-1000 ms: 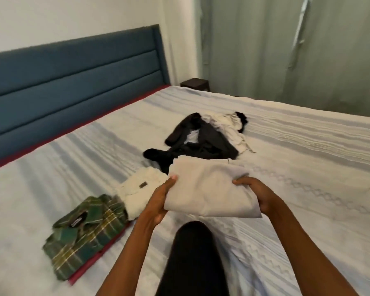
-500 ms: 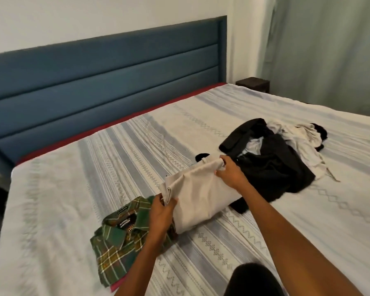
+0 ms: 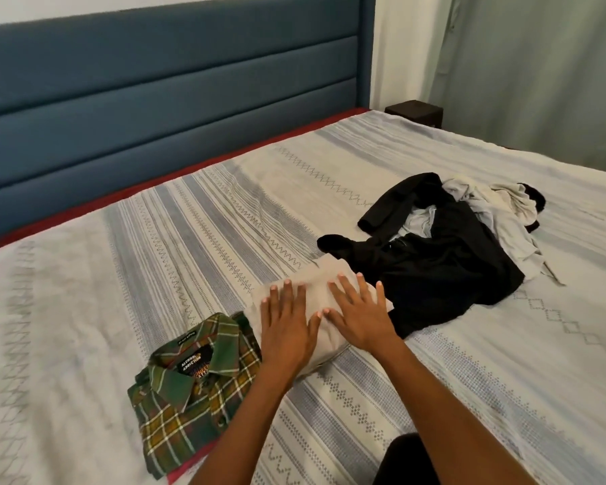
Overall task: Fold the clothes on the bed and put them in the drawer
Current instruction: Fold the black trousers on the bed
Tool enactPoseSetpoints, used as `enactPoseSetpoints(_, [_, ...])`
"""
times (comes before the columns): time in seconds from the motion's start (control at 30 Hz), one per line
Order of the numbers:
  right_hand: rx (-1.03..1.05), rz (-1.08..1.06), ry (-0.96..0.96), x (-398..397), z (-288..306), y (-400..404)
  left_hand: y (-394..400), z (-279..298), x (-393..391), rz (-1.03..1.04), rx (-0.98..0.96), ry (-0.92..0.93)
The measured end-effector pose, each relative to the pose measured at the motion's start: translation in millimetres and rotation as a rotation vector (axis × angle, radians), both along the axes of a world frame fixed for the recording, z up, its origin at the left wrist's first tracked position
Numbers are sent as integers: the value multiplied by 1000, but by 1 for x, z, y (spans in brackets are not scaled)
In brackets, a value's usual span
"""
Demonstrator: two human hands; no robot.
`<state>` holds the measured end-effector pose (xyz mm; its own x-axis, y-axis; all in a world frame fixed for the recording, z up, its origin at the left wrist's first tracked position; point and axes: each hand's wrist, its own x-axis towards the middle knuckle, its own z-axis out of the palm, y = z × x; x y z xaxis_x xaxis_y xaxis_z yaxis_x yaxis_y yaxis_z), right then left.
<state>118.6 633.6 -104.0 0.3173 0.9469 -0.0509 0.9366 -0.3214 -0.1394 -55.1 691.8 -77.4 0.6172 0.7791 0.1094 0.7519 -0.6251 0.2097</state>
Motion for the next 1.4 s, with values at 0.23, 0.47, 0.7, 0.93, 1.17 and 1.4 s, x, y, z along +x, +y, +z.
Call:
enactPoseSetpoints(0.23, [113, 62, 184, 18, 15, -17, 12, -31, -8, 19, -108, 99])
enactPoseSetpoints(0.47, [451, -318, 82, 69, 21, -54, -17, -7, 15, -123, -65, -167])
enactPoseSetpoints(0.7, [-186, -322, -72, 109, 51, -30, -43, 8, 40, -288, -101, -240])
enactPoseSetpoints(0.93, [200, -469, -99, 117, 47, -71, -63, 23, 53, -318, -287, -422])
enactPoseSetpoints(1.17, [1103, -635, 527, 143, 80, -181, -115, 54, 107, -137, -986, -617])
enactPoseSetpoints(1.4, [1626, -720, 689, 130, 124, -332, -210, 82, 177, -243, -1659, -766])
